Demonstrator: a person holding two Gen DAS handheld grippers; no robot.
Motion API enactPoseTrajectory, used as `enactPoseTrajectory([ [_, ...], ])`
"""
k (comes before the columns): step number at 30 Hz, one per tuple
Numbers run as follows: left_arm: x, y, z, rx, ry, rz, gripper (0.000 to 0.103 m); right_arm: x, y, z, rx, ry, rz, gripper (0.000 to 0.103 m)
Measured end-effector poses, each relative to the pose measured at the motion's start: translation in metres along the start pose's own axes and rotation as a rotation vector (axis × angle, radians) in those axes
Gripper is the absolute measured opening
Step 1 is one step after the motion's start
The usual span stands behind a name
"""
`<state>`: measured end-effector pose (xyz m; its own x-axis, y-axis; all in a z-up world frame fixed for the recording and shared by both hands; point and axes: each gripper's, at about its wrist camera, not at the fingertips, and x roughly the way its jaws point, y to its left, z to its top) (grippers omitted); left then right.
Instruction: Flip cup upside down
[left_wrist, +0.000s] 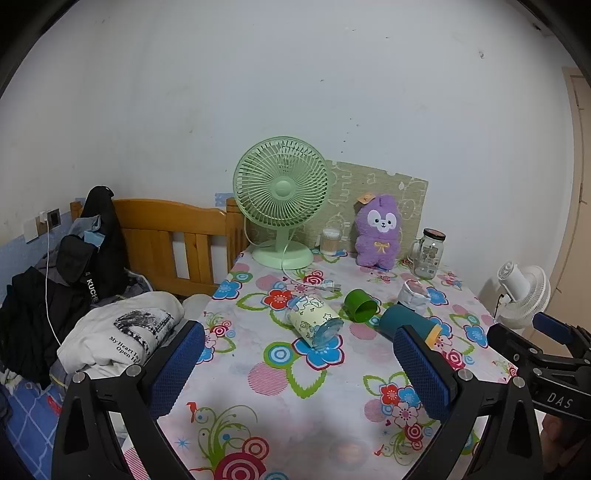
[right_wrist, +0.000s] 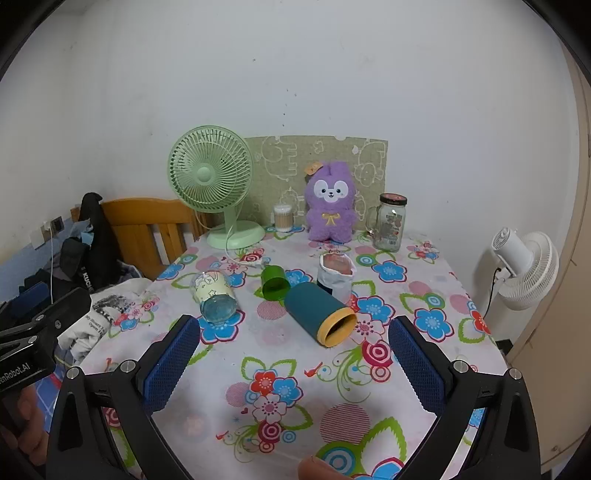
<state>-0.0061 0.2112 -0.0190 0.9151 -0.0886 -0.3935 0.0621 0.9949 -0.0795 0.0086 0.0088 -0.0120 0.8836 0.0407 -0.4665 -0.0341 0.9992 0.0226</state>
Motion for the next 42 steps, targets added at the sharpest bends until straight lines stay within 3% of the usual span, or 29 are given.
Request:
enactPoseTrajectory([
  [29, -0.003, -0.001, 0.001, 0.002, 0.006, -0.001, 0.103, 0.004, 0.000, 0.001, -0.014, 0.030, 0.005, 0.103],
  [38, 0.018, 0.005, -0.006, 0.010, 0.072, -0.026, 0.103, 0.025, 0.003, 0.003, -0.040, 0.089, 0.038, 0.103],
  [42, 0.036, 0.006, -0.012, 0.061, 0.104, -0.013, 0.103, 0.046, 0.004, 0.009, -0.065, 0.145, 0.061, 0.103],
])
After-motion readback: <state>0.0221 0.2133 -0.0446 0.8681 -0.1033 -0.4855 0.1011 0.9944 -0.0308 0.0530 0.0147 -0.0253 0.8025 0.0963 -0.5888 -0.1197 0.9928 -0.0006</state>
